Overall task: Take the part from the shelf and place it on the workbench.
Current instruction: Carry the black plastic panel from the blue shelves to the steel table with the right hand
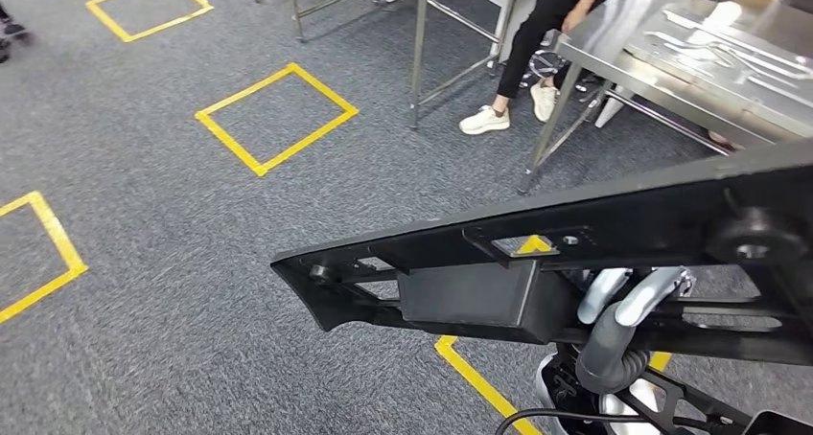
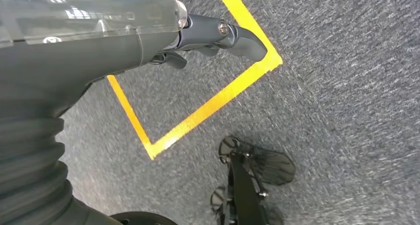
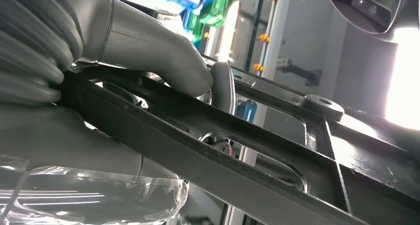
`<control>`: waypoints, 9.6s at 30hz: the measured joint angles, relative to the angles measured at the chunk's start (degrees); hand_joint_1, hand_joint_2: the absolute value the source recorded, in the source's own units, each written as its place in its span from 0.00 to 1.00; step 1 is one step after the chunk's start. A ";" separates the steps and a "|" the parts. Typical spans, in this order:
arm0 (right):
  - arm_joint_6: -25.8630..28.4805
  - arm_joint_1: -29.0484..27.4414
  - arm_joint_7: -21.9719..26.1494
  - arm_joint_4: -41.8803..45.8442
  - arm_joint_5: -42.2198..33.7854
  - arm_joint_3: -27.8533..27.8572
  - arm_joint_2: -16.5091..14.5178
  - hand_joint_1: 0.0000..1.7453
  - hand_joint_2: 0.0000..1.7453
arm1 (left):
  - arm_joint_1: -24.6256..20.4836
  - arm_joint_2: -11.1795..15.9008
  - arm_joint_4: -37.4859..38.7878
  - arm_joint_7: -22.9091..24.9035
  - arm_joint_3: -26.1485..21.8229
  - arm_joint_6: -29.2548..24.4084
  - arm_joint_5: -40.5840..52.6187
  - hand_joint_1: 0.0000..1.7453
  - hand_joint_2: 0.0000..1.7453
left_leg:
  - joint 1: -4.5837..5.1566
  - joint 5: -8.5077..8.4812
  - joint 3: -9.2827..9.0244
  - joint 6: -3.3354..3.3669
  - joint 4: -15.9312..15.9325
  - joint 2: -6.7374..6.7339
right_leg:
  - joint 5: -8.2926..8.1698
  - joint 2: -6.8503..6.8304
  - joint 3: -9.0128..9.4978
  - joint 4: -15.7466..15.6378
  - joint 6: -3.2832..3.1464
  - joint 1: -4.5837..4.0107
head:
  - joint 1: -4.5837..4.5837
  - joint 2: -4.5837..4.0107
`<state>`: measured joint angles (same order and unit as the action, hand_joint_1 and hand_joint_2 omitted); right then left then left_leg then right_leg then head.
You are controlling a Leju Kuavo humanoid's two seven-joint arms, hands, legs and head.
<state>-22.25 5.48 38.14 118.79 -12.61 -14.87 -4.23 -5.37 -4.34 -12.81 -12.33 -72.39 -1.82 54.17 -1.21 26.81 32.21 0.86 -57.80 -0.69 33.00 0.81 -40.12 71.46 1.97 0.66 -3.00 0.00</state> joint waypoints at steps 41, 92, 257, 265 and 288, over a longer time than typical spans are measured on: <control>-3.03 1.41 0.00 -3.15 -0.37 0.82 0.44 1.00 1.00 | -0.35 -0.32 0.00 -1.66 0.00 1.00 0.36 0.00 1.00 | 0.57 1.80 -1.99 -1.65 0.32 -4.80 | -7.32 -3.11 6.12 -13.82 -2.22 -0.97 | 0.01 -0.01; -0.10 0.99 0.00 -4.52 2.92 1.10 -1.67 1.00 1.00 | -0.44 0.23 0.00 -2.45 -0.11 3.52 0.08 0.00 1.00 | 0.11 1.03 0.50 0.70 -0.87 0.63 | -0.72 -0.17 -0.70 0.73 0.11 -0.12 | 0.01 -0.01; 48.60 15.48 -8.57 -20.54 42.67 23.49 5.83 1.00 1.00 | -0.25 1.67 0.09 -4.75 -1.06 5.03 0.98 0.00 1.00 | 1.12 2.94 -2.22 -1.20 -3.61 1.19 | -9.45 -0.58 4.56 -13.75 -2.75 -0.38 | -0.01 -0.01; 51.66 37.10 -27.58 -50.11 84.23 15.75 14.51 1.00 1.00 | -0.36 1.81 0.09 -4.82 -0.62 5.80 2.26 0.00 1.00 | 0.65 -0.59 5.97 -1.82 -7.52 0.90 | -7.07 -0.37 7.25 -13.79 -2.64 -0.31 | -0.01 -0.02; 38.28 52.36 -28.92 -95.07 96.65 -18.92 -4.37 1.00 1.00 | -1.61 1.45 0.29 -3.57 7.41 5.18 -5.43 0.00 1.00 | 0.45 2.61 -2.28 -2.07 -2.84 1.64 | -12.02 -0.44 2.58 -14.91 -3.73 -0.67 | -0.04 -0.01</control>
<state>16.03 57.84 9.22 23.72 84.04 -33.79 -8.60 -6.98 -2.89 -12.52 -15.90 -64.98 3.36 48.74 -0.76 29.41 29.93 -1.20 -60.64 0.96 20.98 0.37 -37.54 56.55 -1.76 -0.01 -3.04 -0.01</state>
